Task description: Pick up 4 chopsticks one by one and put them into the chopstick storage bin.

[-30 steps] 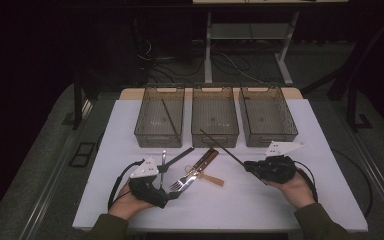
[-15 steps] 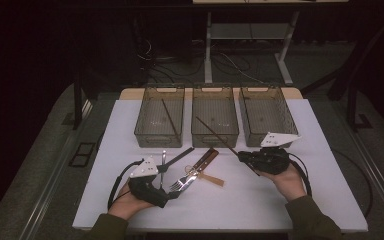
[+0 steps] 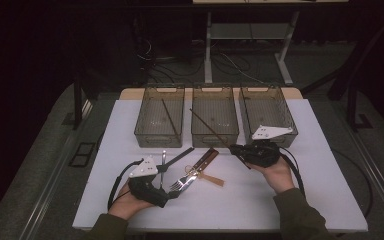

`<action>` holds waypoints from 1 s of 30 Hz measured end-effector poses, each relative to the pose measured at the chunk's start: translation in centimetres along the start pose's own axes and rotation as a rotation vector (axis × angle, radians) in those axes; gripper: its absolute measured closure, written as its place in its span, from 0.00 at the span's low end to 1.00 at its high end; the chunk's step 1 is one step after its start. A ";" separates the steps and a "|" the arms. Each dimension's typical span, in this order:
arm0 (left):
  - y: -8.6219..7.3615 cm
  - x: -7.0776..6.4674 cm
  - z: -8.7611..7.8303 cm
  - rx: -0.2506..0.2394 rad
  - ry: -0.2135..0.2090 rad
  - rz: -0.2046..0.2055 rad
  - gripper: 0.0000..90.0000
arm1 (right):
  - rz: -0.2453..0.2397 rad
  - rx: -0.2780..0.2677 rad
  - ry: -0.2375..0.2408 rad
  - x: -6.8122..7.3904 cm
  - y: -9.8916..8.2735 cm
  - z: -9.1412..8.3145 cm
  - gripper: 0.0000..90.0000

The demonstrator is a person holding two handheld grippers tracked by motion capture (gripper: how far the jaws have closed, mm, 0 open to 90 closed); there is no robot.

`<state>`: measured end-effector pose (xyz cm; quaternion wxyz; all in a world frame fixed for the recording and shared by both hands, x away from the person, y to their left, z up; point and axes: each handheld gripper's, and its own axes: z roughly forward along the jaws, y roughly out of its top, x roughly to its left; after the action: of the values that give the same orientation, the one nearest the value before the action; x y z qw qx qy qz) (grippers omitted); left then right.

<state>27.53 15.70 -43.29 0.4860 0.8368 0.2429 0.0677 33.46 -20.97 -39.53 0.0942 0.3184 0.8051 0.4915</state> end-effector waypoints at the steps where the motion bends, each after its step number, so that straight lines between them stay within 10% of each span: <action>1: 0.0 0.0 0.0 0.000 -0.001 0.001 0.04 | 0.006 -0.004 0.001 0.0 0.2 0.1 0.93; 30: 0.1 -0.1 -0.1 -0.023 -0.016 -0.006 0.04 | 0.039 -0.067 -0.028 0.4 7.7 6.5 0.93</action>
<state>27.47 15.70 -43.13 0.4977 0.8310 0.2408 0.0622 39.40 -13.57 -36.15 0.1061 0.3376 0.7805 0.5153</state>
